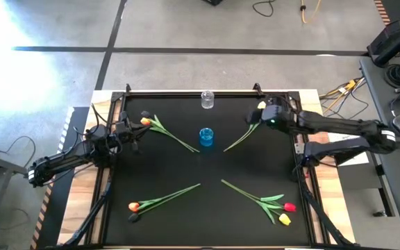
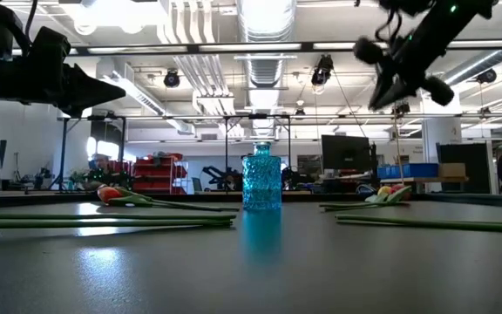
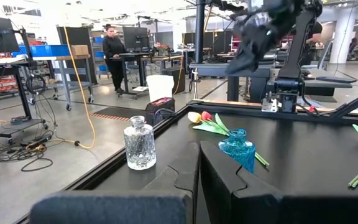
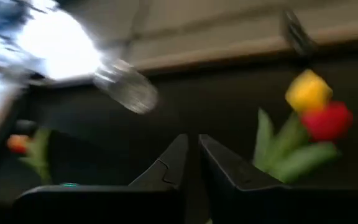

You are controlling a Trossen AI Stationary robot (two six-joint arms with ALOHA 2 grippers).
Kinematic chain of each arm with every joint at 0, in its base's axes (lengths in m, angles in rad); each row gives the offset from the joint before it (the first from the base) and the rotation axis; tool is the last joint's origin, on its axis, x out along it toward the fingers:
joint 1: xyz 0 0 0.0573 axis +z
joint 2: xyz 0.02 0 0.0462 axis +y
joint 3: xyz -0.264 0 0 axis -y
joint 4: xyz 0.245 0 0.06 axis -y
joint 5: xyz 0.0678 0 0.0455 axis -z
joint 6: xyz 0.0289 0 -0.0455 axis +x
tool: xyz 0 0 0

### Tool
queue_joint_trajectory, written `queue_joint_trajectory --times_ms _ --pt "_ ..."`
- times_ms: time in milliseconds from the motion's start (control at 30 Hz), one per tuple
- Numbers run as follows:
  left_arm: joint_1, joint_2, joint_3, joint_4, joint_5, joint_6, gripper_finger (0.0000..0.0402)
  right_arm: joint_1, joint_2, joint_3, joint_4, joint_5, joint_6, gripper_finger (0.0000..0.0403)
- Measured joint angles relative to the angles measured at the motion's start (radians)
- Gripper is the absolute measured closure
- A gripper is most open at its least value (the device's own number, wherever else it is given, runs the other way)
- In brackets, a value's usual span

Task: Sort flowers into vase by color
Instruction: Put the top yellow tulip flower into the transparent vase

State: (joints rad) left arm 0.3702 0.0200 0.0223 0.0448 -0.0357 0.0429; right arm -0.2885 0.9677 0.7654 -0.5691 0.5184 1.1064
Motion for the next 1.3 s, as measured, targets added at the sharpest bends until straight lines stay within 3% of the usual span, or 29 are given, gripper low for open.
queue_joint_trajectory --times_ms 167,400,633,933,1300 --pt "0.0 0.0 0.0 0.001 0.0 0.0 0.0402 -0.083 0.109 -0.009 -0.025 -0.153 0.107 0.0345" --pt "0.001 0.0 0.0 0.03 -0.027 0.001 0.0402 -0.18 0.216 -0.006 -0.024 -0.21 0.296 0.0289" --pt "0.0 0.0 0.001 0.11 -0.053 -0.002 0.0402 -0.239 0.317 -0.006 0.062 -0.284 0.335 0.0233" --pt "0.0 0.0 0.001 0.115 -0.053 -0.1 0.0402 -0.306 0.446 -0.001 0.096 -0.332 0.298 0.024" --pt "0.0 0.0 0.001 0.105 -0.052 -0.157 0.0402 -0.354 0.512 0.015 0.06 -0.371 0.248 0.0253"
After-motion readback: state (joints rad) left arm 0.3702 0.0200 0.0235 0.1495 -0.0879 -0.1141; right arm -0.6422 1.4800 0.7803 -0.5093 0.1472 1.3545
